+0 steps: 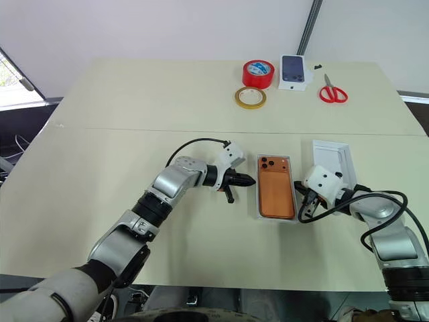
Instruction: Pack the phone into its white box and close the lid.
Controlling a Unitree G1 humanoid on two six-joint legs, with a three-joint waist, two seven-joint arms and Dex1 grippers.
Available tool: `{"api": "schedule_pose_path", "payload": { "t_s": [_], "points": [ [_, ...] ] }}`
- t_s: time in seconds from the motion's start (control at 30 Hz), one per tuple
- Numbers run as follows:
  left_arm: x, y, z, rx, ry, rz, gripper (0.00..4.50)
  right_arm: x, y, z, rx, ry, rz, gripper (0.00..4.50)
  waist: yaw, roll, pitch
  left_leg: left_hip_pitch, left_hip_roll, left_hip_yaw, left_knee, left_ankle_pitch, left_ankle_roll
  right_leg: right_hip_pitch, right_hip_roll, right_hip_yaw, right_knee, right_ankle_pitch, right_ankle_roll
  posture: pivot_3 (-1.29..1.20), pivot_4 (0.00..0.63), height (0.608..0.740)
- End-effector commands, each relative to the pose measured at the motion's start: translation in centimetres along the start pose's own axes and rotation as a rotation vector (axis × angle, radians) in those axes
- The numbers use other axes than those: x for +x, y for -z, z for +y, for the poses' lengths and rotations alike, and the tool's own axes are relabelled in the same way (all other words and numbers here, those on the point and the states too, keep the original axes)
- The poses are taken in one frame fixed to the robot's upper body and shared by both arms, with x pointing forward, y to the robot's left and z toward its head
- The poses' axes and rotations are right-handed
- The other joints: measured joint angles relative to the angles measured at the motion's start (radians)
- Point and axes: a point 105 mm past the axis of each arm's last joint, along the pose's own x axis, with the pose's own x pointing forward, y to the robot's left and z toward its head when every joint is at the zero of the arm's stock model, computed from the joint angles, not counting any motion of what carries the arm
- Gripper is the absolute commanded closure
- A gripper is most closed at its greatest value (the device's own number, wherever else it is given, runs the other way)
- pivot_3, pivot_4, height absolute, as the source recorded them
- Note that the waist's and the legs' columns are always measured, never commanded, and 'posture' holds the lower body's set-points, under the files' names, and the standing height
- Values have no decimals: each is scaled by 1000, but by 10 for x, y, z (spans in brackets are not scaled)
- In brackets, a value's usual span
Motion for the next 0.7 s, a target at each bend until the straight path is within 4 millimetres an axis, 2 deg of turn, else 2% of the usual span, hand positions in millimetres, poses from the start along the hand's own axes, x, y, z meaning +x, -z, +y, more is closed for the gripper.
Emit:
{"api": "schedule_pose_path", "payload": {
  "t_s": [0.03, 0.23, 0.37, 0.47, 0.6, 0.7],
  "points": [
    [-9, -8, 7, 12, -22, -29, 4479, -5, -11, -7, -59, 5, -33, 4463, -2, 0, 0, 0, 0, 0, 0, 0, 0, 0, 0, 0, 0, 0, 0, 0, 150, 740],
    [-24, 0, 18, 2, -62, -24, 4479, -14, -3, -15, -70, 23, 0, 4463, -19, 0, 0, 0, 0, 0, 0, 0, -1, -1, 0, 0, 2, 0, 0, 0, 150, 740],
    [-33, -3, 20, -18, -79, -52, 4479, -22, 4, -15, -64, 22, 17, 4463, -22, 0, 0, 0, 1, 0, 0, 1, -1, 0, 0, 0, 2, 0, 0, 0, 150, 740],
    [-46, -9, 24, -4, -100, -82, 4479, -31, 12, -17, -60, 30, 43, 4463, -23, 0, 0, 0, 1, 0, 0, 1, -1, -1, 1, 0, 2, 0, 0, 0, 150, 740],
    [-69, -16, 29, 15, -126, -141, 4479, -41, 8, -17, -31, 29, 18, 4463, -23, 0, 0, 0, 1, 0, 0, 1, -1, -1, 1, 0, 2, 0, 0, 0, 150, 740],
    [-83, -16, 33, -1, -143, -162, 4479, -47, 16, -17, -24, 33, 47, 4463, -23, 0, 0, 1, 1, 0, 0, 1, -1, -1, 1, 0, 2, 0, 0, 0, 150, 740]
  ]
}}
